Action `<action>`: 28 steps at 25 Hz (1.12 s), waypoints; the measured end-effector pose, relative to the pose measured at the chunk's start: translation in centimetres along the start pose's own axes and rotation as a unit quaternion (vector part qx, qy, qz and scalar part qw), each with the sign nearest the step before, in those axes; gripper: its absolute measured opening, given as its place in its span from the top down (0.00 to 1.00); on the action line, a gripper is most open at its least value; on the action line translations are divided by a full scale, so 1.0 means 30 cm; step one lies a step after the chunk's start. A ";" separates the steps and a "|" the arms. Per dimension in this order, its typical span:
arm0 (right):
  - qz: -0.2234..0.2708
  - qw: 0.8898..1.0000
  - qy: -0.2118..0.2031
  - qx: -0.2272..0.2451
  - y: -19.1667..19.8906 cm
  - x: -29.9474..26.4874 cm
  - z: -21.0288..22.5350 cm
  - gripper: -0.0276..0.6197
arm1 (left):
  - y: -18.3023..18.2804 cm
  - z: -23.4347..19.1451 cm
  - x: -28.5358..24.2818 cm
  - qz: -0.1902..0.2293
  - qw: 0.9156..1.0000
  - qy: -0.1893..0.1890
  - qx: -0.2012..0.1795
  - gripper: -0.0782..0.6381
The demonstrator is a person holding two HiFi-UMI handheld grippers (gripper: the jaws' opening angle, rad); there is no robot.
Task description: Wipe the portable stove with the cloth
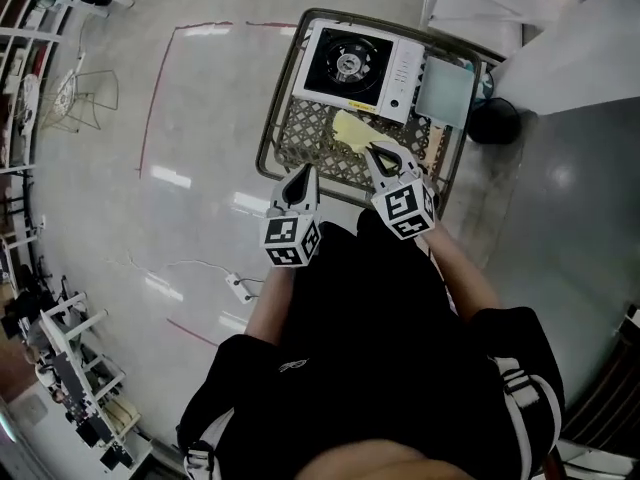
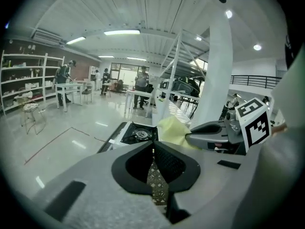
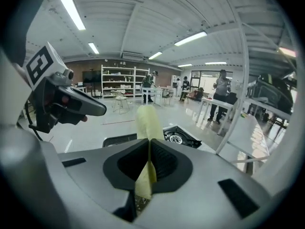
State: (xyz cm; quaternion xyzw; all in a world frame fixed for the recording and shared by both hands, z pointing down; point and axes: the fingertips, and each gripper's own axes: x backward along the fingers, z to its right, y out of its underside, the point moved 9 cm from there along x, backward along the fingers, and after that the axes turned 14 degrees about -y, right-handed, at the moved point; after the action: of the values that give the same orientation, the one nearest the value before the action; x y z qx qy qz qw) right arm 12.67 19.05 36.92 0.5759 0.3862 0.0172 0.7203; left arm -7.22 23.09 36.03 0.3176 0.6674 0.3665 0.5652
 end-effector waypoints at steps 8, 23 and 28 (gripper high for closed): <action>-0.037 0.995 0.061 -0.071 0.124 0.010 0.129 0.93 | -0.027 0.079 -0.214 -0.044 0.996 0.065 -0.032 0.85; -0.087 0.950 0.197 -0.225 0.171 -0.137 0.251 0.93 | 0.011 0.028 -0.545 -0.113 0.971 0.207 -0.046 0.85; -0.112 0.941 0.222 -0.231 0.177 -0.221 0.302 0.93 | 0.016 0.010 -0.683 -0.118 0.961 0.239 -0.070 0.85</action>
State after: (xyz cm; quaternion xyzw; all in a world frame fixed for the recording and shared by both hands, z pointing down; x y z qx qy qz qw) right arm 15.47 10.33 45.31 0.3281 0.5839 0.1526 0.7267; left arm -3.67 6.23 47.11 0.0989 0.7883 0.4084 0.4494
